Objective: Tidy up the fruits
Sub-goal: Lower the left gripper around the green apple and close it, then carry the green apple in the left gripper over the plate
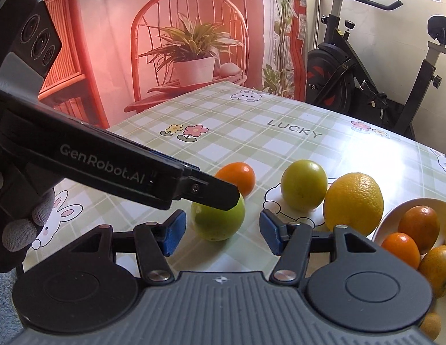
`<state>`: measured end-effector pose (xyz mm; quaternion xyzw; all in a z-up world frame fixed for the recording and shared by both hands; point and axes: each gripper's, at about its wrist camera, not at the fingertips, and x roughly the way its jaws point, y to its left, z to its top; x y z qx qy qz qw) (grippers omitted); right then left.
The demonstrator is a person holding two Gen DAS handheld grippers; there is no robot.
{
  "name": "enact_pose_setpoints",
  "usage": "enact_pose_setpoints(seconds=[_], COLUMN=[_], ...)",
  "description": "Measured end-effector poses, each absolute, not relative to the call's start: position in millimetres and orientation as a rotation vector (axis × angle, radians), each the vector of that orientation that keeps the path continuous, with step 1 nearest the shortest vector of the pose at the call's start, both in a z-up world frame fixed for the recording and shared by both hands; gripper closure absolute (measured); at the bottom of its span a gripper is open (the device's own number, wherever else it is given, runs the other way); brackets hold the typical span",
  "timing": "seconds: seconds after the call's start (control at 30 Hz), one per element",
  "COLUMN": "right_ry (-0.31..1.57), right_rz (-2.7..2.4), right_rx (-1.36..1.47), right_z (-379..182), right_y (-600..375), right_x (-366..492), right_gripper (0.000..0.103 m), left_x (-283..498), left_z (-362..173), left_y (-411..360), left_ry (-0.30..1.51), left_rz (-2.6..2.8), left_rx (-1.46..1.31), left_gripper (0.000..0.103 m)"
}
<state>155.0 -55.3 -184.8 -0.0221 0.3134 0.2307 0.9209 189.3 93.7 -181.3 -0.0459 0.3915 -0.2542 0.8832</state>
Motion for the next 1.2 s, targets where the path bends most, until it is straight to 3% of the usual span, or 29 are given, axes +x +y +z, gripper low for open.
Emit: enact_pose_setpoints(seconds=[0.4, 0.53, 1.2], right_ry=[0.679, 0.684, 0.645], right_rz=[0.485, 0.477, 0.394], right_rx=[-0.031, -0.049, 0.075], right_z=[-191, -192, -182], right_y=[-52, -48, -84], right_x=[165, 164, 132], right_gripper=[0.049, 0.056, 0.056], left_x=[193, 189, 175], left_z=[-191, -192, -175], left_y=[90, 88, 47], left_ry=[0.844, 0.829, 0.81], left_rz=[-0.529, -0.53, -0.599], left_rx=[-0.106, -0.089, -0.005], left_gripper=[0.052, 0.053, 0.055])
